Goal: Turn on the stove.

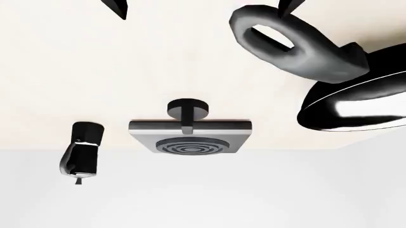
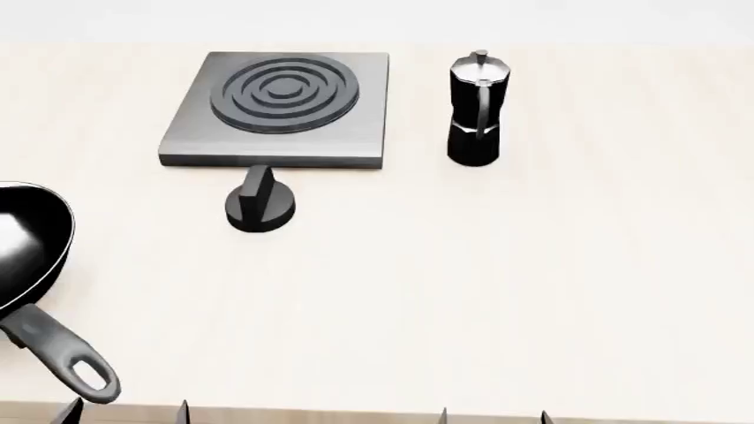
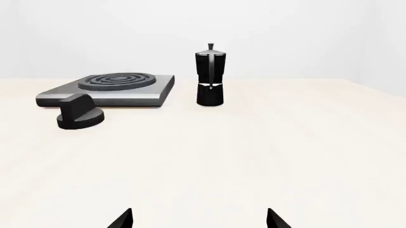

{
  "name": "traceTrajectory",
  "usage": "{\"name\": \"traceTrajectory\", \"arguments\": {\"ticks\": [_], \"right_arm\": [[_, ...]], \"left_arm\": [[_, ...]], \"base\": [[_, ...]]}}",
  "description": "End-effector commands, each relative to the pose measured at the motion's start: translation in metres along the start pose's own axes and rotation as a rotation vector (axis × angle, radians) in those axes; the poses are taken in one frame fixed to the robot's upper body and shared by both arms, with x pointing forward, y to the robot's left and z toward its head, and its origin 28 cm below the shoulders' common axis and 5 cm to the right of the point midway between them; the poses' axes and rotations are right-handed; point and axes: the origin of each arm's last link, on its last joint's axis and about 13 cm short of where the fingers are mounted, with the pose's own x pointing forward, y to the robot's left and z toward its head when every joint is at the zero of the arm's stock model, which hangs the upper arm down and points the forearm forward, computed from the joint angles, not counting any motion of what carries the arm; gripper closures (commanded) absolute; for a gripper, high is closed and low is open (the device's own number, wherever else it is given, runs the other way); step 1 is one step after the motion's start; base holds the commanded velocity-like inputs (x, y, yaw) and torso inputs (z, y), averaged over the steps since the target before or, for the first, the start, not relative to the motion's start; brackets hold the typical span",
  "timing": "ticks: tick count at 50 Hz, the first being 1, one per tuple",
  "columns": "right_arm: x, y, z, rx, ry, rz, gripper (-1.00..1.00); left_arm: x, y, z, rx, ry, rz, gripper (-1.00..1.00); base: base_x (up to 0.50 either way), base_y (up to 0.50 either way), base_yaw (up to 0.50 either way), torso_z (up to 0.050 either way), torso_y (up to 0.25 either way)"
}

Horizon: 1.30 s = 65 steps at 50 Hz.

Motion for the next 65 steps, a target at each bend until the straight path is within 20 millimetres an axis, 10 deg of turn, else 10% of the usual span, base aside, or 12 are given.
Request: {"name": "traceTrajectory", "arguments": {"ticks": [1, 21, 58, 65], "right_arm": [[0.000, 0.001, -0.001, 0.000, 0.002, 0.002, -1.00], [-0.003, 0.001, 0.000, 0.047, 0.006, 0.004, -1.00], [-0.021, 0.001, 0.104, 0.087, -0.272, 0.016, -1.00], [-0.026, 0.002, 0.122, 0.083, -0.324, 0.023, -1.00]], "left_arm": [[0.000, 0.000, -0.001, -0.019, 0.005, 0.004, -1.00], [-0.002, 0.001, -0.012, -0.018, 0.020, 0.000, -1.00], [-0.026, 0.000, 0.111, -0.059, -0.256, -0.011, -1.00], [-0.029, 0.000, 0.108, -0.079, -0.286, -0.021, -1.00]], "base": [[0.00, 0.00, 0.00, 0.000, 0.000], [0.00, 0.00, 0.00, 0.000, 0.000], [0.00, 0.00, 0.00, 0.000, 0.000], [0.00, 0.00, 0.00, 0.000, 0.000]]}}
